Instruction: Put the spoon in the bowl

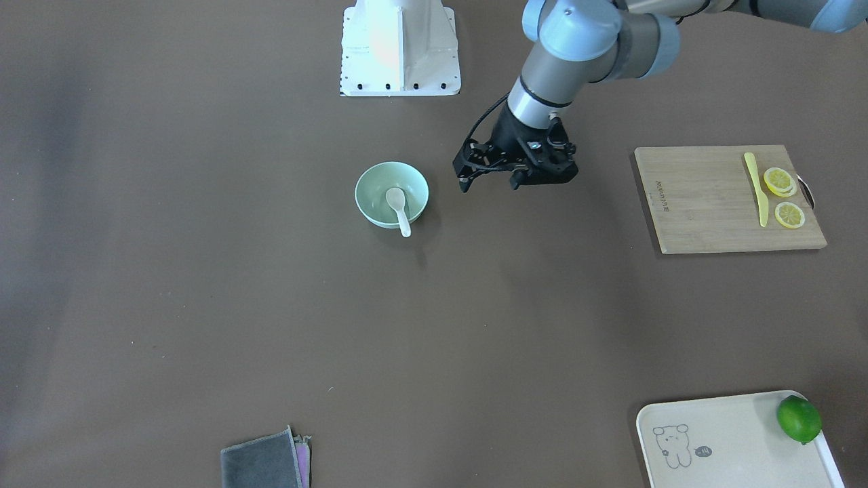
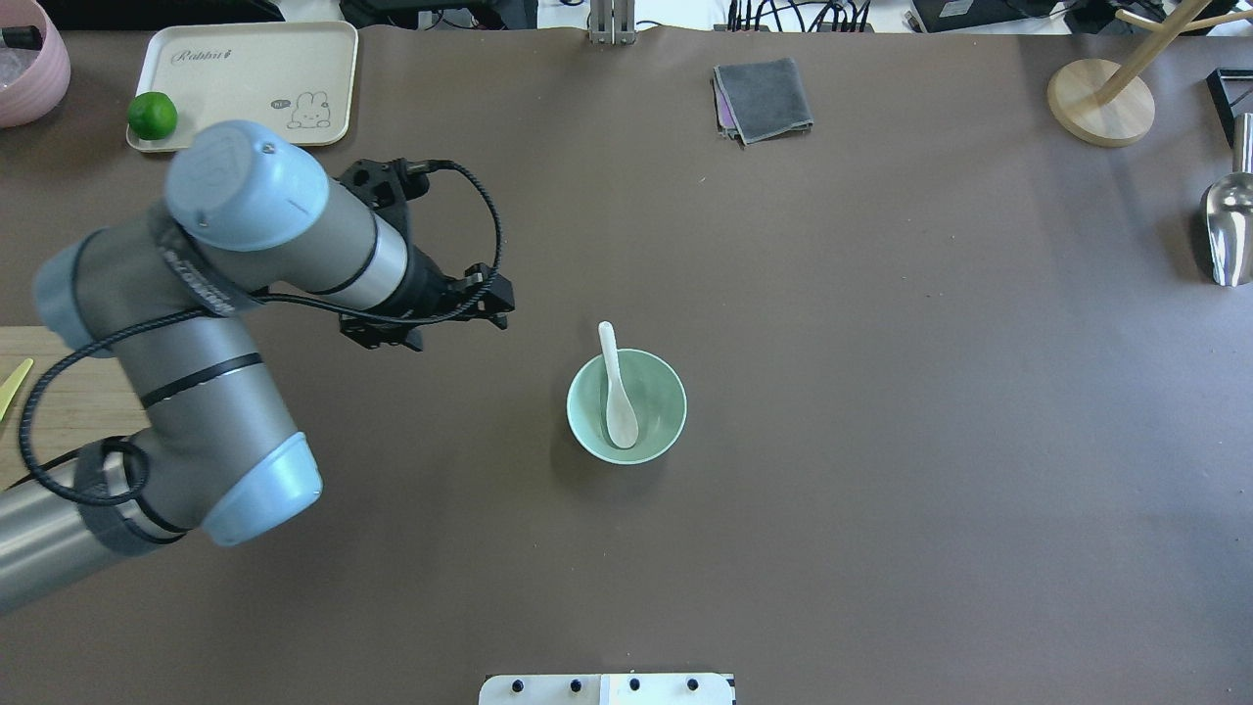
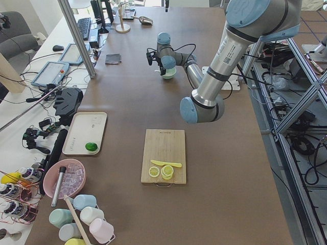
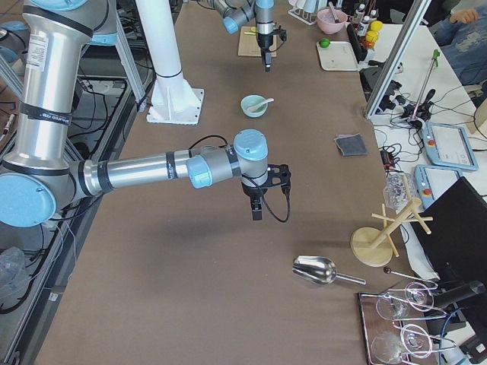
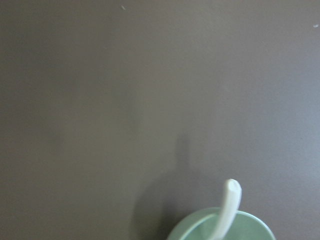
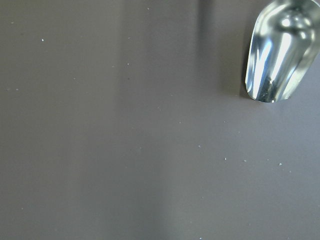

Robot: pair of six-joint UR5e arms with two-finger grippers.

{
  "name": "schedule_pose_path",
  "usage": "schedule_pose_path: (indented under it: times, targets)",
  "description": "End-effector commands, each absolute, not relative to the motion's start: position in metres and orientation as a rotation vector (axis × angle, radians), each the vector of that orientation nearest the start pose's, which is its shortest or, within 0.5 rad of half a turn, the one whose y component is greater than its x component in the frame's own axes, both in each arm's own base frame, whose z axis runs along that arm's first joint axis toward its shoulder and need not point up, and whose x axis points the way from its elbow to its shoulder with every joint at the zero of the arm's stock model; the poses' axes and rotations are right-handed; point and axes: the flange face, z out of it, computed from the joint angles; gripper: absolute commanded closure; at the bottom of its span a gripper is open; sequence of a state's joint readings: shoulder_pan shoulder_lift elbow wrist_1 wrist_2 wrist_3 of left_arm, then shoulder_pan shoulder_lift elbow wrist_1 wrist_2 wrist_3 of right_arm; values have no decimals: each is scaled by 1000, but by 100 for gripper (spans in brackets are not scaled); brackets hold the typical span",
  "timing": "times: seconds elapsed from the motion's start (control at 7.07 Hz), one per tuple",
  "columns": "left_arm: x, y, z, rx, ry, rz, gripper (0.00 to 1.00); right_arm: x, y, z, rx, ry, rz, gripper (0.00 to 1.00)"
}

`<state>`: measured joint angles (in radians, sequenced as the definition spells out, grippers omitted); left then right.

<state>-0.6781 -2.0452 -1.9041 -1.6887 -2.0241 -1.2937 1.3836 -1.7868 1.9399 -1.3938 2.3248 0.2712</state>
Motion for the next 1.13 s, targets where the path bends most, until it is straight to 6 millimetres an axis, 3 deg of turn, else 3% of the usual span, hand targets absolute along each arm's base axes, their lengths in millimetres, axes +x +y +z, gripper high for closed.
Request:
schedule_pose_path:
  times: [0.0,0.57,0.71,0.99]
  targets:
    - [318,-447,285,140,895,35,2,12,-422,579,157,-786,-75,0]
    - [88,-477,466,208,811,319,2,35,-419,604,137,-769,-152,0]
    - [44,-479,510,195,823,310,2,40,-417,603,128,-769,-148,0]
    - [-24,-477,576,95,826,240,2,41,-417,603,128,-769,-147,0]
